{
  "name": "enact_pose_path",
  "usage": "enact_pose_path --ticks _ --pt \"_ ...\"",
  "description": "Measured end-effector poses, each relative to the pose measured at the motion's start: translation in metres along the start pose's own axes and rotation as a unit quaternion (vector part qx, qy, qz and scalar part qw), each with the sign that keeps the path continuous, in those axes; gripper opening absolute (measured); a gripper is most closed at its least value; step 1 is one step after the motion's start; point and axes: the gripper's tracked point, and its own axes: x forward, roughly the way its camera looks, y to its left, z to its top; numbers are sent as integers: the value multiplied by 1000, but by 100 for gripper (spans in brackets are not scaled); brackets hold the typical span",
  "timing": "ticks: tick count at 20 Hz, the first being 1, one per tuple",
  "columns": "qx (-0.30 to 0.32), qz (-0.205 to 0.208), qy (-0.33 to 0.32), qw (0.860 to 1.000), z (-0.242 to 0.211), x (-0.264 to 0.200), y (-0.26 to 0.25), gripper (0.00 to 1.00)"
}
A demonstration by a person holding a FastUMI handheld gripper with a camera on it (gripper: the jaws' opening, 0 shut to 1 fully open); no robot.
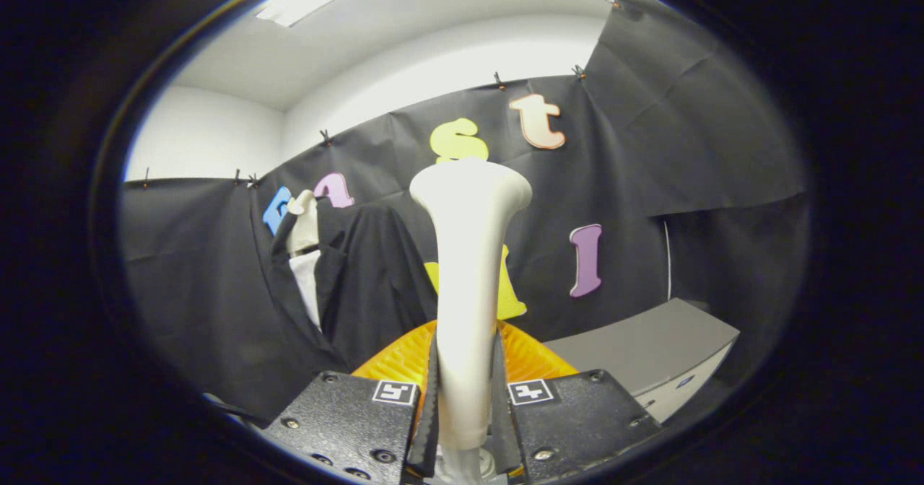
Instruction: Iron the clothes twice with a garment steamer, once on the left side and once on the right side.
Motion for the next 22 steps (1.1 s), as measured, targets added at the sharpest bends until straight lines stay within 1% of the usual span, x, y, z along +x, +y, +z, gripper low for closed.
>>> enact_pose_path --ticks 6,10,16,22 --pt "-17 32 -14 999 15 22 86 33" --pt "-34 45 -18 998 17 41 132 33" --pt "-53 47 3 997 -1 76 172 33" --pt "-63 51 38 996 -29 98 187 33"
